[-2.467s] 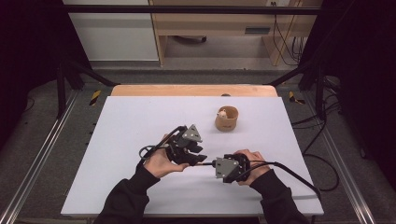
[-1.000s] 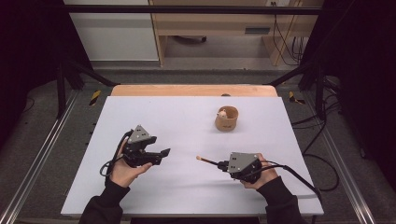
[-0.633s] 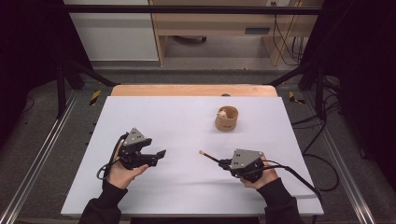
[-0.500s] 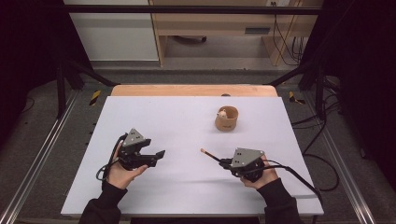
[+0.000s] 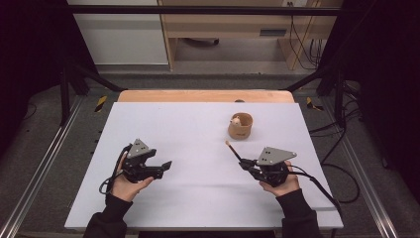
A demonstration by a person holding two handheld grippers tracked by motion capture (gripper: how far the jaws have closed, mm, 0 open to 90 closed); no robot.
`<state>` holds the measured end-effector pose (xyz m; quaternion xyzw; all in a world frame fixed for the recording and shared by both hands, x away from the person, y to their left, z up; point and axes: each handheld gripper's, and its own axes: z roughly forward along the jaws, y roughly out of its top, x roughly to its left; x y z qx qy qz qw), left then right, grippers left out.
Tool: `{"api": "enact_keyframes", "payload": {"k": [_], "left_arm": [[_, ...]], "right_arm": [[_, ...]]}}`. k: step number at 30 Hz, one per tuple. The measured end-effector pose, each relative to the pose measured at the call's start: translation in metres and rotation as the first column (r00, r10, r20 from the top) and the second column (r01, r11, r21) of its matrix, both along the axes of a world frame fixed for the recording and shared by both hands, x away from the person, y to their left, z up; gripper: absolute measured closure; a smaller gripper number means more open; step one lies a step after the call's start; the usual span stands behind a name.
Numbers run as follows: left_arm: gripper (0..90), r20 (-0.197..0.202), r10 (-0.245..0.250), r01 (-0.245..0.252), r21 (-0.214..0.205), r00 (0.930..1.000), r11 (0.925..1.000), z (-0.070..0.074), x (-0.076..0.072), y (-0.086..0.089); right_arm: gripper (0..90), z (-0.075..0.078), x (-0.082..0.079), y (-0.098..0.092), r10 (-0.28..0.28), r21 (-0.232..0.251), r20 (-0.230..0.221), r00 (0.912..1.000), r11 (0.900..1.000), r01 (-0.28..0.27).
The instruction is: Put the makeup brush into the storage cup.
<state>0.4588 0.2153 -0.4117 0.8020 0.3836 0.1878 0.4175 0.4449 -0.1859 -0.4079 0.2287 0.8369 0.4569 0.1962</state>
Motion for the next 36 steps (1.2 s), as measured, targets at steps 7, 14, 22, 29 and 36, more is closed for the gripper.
{"api": "enact_keyframes", "payload": {"k": [7, 14, 22, 29, 36], "left_arm": [[25.4, 0.002, 0.01, -0.01, 0.005, 0.9999, 0.9999, -0.001, 0.0, 0.003], [24.9, -0.001, 0.019, -0.019, 0.006, 0.9998, 0.9998, -0.002, 0.001, 0.004], [24.1, -0.007, 0.02, -0.019, 0.019, 0.9998, 0.9996, -0.003, 0.003, 0.008], [23.0, -0.011, 0.02, -0.02, 0.029, 0.9997, 0.9994, -0.005, 0.004, 0.008], [21.7, -0.009, 0.022, -0.021, 0.024, 0.9997, 0.9995, -0.006, 0.004, 0.009]], "right_arm": [[84.0, 0.003, 0.003, -0.009, -0.087, 0.063, 0.006, 0.9962, 0.9943, 0.086], [84.0, 0.004, 0.008, -0.017, -0.15, 0.098, 0.005, 0.9886, 0.9839, 0.149], [84.0, 0.006, 0.014, -0.021, -0.219, 0.12, 0.005, 0.9757, 0.9688, 0.217], [84.0, 0.009, 0.02, -0.025, -0.278, 0.149, 0.015, 0.9606, 0.9506, 0.272], [84.0, 0.011, 0.026, -0.028, -0.315, 0.174, 0.019, 0.9489, 0.9357, 0.307]]}}
